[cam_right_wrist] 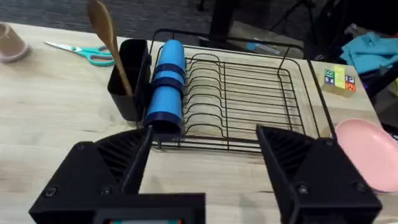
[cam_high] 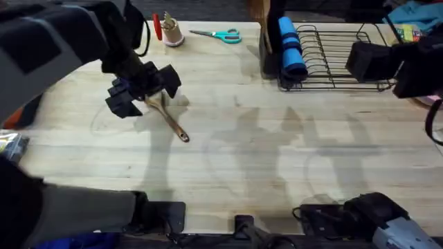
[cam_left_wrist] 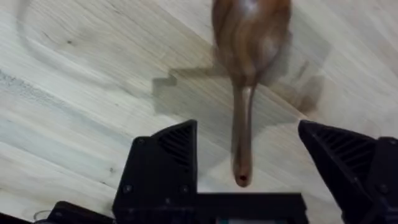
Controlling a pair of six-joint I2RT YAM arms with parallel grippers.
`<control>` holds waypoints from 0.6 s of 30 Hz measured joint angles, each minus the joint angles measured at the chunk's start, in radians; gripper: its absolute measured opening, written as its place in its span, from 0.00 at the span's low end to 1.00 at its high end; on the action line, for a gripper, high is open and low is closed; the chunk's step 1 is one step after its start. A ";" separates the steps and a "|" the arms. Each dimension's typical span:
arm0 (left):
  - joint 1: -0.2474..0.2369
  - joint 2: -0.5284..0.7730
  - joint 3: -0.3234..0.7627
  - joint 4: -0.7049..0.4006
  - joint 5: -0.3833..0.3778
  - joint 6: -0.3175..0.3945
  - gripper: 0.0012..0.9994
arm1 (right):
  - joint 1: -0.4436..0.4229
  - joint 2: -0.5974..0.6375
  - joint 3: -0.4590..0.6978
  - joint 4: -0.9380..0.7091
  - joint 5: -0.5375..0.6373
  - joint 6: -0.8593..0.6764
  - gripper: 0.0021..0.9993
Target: Pick up the spoon on the table one by one and put them onto the rack
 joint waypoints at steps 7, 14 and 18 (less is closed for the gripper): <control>0.000 0.127 0.004 0.032 -0.006 -0.012 0.99 | 0.000 0.000 0.000 0.000 0.000 0.000 1.00; 0.000 0.205 0.017 0.045 -0.005 -0.019 0.99 | 0.000 0.000 0.000 0.000 0.000 0.000 1.00; 0.000 0.214 0.027 0.039 -0.002 -0.019 1.00 | 0.000 0.000 0.000 0.000 0.000 0.000 1.00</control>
